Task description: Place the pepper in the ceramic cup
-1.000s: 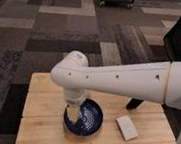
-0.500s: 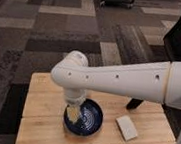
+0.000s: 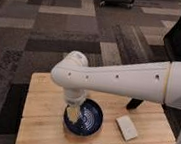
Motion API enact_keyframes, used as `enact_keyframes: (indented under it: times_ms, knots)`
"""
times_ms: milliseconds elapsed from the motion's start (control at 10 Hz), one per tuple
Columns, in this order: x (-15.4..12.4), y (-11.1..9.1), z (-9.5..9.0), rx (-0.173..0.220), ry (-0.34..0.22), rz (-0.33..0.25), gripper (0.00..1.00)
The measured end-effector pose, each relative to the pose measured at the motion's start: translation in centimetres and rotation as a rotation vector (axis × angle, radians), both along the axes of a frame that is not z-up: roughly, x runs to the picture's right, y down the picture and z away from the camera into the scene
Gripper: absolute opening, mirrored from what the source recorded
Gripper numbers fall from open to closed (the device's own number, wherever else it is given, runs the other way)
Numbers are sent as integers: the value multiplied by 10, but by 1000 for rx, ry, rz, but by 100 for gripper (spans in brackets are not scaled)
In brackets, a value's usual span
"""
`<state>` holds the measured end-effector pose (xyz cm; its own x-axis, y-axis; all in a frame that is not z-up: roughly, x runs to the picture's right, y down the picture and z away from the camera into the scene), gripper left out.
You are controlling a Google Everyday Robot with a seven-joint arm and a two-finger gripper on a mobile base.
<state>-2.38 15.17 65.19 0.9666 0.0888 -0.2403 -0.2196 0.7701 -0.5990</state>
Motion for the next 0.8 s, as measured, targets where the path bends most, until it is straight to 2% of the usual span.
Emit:
enact_keyframes:
  times_ms: [300, 400, 600, 800]
  knots:
    - [23, 17, -15, 13, -81, -107, 65]
    - [34, 23, -20, 15, -109, -110, 65]
    - [56, 34, -24, 8, -147, -79, 65]
    - [91, 48, -26, -14, -189, -46, 65]
